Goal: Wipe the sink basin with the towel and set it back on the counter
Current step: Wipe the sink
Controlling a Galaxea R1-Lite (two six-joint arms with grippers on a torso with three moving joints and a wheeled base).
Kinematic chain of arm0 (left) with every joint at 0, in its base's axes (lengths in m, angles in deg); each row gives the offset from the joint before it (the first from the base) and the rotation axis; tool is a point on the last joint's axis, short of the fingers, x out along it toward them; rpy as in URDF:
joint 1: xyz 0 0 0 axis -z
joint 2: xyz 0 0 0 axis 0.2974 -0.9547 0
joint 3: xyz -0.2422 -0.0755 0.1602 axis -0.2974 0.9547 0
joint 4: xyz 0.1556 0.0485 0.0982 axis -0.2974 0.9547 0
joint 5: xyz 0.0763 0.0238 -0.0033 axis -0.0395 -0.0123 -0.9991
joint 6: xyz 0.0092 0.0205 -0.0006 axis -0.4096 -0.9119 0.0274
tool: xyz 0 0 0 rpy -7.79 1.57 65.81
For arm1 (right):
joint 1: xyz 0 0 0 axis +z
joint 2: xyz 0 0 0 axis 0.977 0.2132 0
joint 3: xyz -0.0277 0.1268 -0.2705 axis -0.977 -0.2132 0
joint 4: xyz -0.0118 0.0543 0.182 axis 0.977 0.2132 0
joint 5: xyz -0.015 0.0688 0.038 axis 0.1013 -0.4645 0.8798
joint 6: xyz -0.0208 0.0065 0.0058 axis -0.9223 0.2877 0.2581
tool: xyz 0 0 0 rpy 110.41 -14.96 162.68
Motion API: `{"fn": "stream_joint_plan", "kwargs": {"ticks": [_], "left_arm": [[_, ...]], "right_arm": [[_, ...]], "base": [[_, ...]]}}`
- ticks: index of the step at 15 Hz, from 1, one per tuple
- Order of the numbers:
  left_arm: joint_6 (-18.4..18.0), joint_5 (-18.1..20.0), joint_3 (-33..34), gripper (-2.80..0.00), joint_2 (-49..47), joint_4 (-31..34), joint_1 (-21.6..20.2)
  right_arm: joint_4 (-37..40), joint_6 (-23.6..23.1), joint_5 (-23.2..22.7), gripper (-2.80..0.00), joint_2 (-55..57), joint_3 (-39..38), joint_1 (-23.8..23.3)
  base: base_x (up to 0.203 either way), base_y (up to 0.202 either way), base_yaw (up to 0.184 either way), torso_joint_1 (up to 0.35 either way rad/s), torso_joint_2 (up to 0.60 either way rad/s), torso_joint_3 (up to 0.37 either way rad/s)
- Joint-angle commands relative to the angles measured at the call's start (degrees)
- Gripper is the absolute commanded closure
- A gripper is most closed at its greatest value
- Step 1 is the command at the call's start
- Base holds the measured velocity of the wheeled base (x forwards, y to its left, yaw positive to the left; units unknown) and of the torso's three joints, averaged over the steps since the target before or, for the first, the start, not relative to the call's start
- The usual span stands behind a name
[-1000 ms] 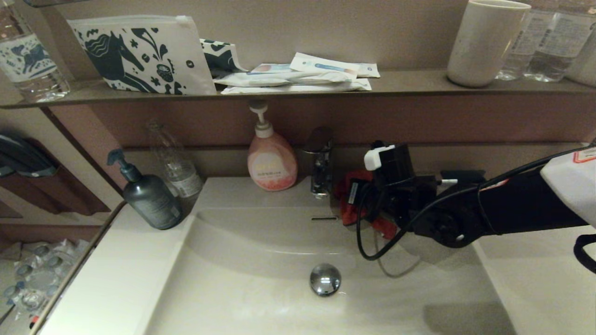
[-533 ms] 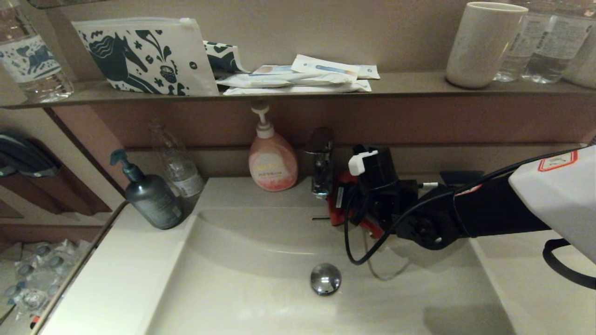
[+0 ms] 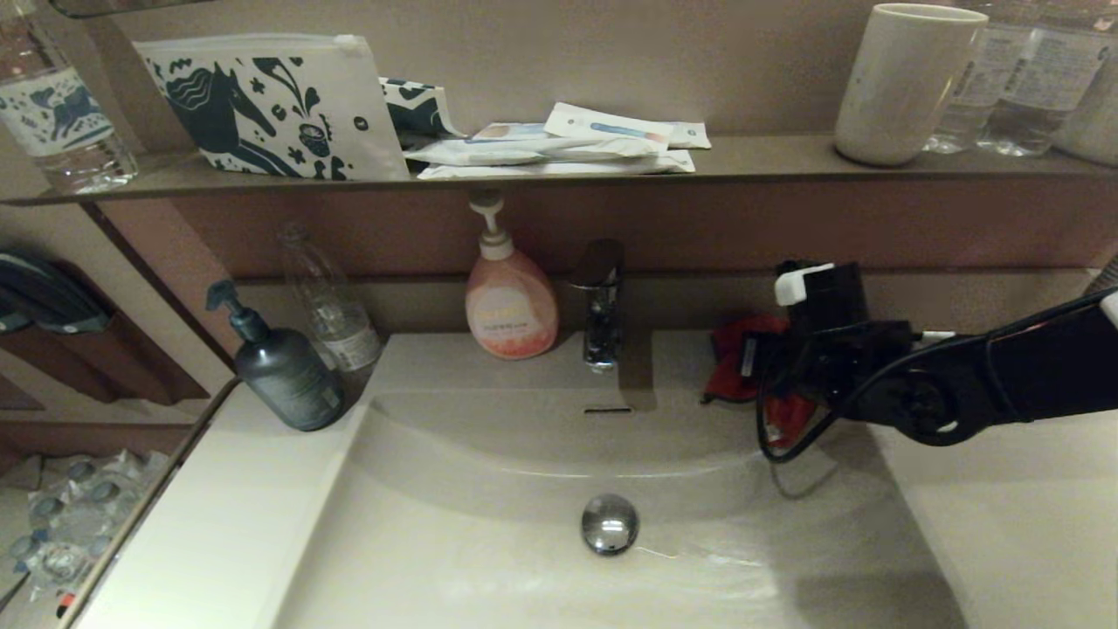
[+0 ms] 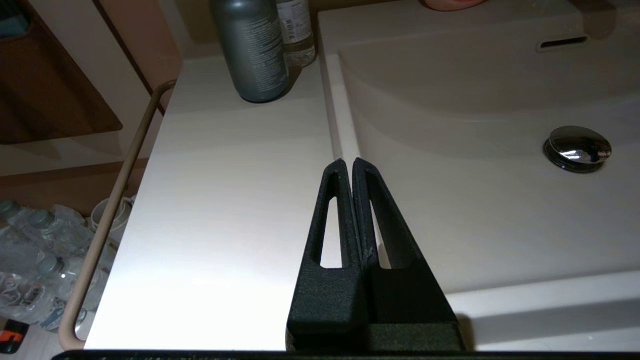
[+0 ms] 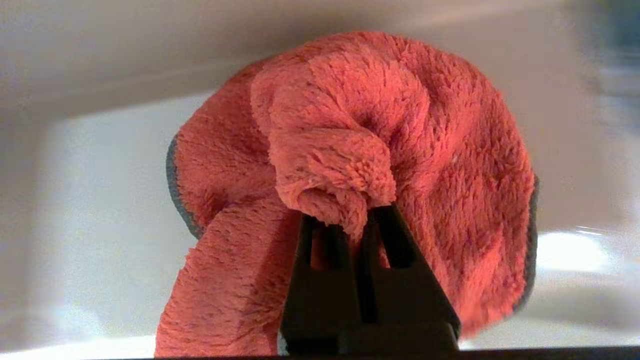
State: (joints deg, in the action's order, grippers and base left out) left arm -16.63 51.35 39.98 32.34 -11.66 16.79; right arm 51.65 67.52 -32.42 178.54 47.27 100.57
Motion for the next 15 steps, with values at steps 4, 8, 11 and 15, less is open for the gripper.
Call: {"fn": "stream_joint_plan", "kwargs": {"ticks": [4,8,11,15], "left_arm": [[0.0,0.0,0.0,0.0,-0.1,-0.1,0.0],[0.0,0.0,0.0,0.0,-0.1,-0.1,0.0],[0.0,0.0,0.0,0.0,-0.1,0.0,0.0],[0.0,0.0,0.0,0.0,-0.1,0.0,0.0]], "right_arm": [[-0.2,-1.6,-0.8,0.0,-7.4,-6.7,-6.2],[0.8,-2.3,-1.3,0.0,-12.1,-10.0,-3.9],[4.4,-2.3,-1.2,0.0,-16.2,-9.8,0.4],[13.9,-2.0,-1.0,0.0,-23.2,-10.0,4.7]], "base": [[0.0,0.0,0.0,0.0,0.0,0.0],[0.0,0.0,0.0,0.0,0.0,0.0],[0.0,0.0,0.0,0.0,0.0,0.0],[0.0,0.0,0.0,0.0,0.0,0.0]]}}
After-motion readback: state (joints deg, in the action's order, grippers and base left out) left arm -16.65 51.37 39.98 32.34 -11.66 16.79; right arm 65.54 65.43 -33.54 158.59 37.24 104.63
